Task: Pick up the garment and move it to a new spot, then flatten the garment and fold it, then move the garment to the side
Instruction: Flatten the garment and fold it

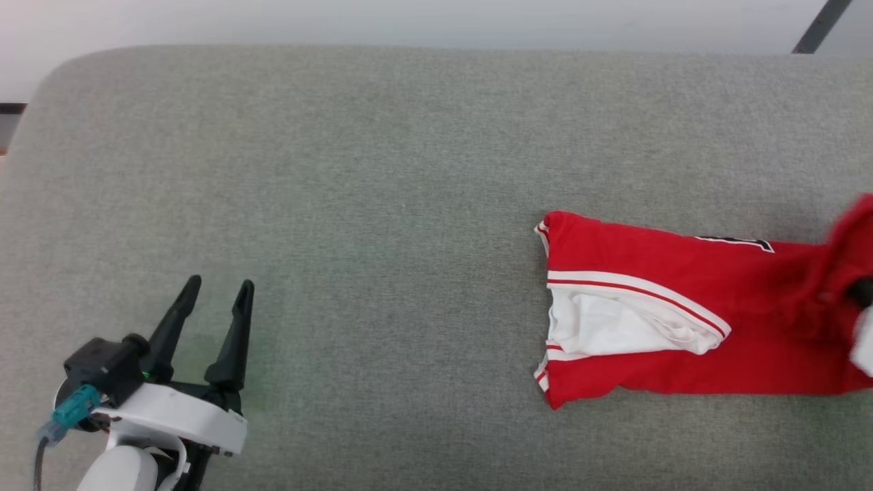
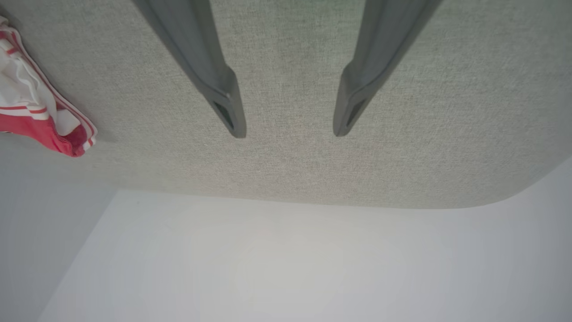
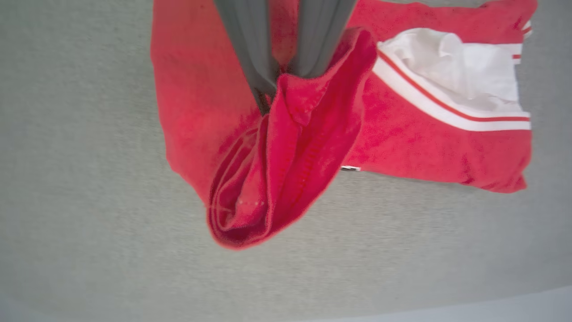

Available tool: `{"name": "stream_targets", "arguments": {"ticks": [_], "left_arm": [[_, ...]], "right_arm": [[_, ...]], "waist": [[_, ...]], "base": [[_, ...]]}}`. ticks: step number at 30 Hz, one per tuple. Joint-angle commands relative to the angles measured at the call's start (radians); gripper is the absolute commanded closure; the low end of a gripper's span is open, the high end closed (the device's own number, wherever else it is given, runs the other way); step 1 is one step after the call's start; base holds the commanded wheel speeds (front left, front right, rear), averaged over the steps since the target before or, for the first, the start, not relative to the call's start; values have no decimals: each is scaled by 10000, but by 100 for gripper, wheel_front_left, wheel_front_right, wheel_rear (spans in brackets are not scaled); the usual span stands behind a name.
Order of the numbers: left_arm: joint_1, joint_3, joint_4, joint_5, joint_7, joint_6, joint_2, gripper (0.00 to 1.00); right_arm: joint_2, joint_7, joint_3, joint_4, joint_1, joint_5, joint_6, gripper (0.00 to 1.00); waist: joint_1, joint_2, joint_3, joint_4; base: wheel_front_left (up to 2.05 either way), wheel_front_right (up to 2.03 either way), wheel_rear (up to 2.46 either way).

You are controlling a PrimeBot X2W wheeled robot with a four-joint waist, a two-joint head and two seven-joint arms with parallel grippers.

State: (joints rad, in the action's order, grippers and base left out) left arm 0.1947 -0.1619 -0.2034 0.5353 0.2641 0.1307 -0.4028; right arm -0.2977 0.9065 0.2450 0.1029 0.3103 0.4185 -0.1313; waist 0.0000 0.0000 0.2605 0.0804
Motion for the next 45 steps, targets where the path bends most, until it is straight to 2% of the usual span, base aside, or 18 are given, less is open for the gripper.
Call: {"name": "stream_targets", "arguments": {"ticks": [1,6,15,21,32,33,35,36,37,40,45], "left_arm": [[-112,7,-3,16,-9,-4,24,0],[-110,-25,-65,59,-9,-4,148,0],[88,-56,-143,173,-9,-4,395,0],[232,-109,-171,233,-9,-4,509,0],[350,-71,-199,306,-9,-4,590,0],[362,-76,-201,322,-9,-4,580,0],[347,-61,-211,347,-9,-4,541,0],[334,-61,-220,349,-9,-4,528,0],[312,-70,-237,355,-9,-4,515,0],[227,-84,-297,398,-9,-4,469,0],[51,-94,-407,545,-9,-4,391,0]], "right_arm": [[44,45,-278,146,-104,75,11,100],[484,79,-1609,543,82,435,11,100],[881,-303,-3734,235,372,509,9,100],[868,-629,-4384,-436,546,373,9,100],[1077,-1682,-4784,-1941,842,596,9,100],[1094,-1776,-4831,-2016,905,604,9,79],[1123,-1966,-4949,-2152,957,654,9,43],[1149,-2045,-4977,-2201,946,700,9,9],[1174,-2123,-4981,-2227,944,792,9,0],[1063,-2376,-4924,-2101,908,1099,9,0],[522,-2878,-4582,-1803,594,1428,9,0]], "waist": [[0,0,-61,85],[0,0,-160,345],[0,0,-124,830],[0,0,6,1012],[0,0,146,1001],[0,0,146,982],[0,0,130,914],[0,0,110,871],[0,0,79,820],[0,0,-50,636],[0,0,-338,263]], "base": [[0,0,0],[0,0,0],[0,0,0],[0,0,0],[0,0,0],[0,0,0],[0,0,0],[0,0,0],[0,0,0],[0,0,0],[0,0,0]]}}
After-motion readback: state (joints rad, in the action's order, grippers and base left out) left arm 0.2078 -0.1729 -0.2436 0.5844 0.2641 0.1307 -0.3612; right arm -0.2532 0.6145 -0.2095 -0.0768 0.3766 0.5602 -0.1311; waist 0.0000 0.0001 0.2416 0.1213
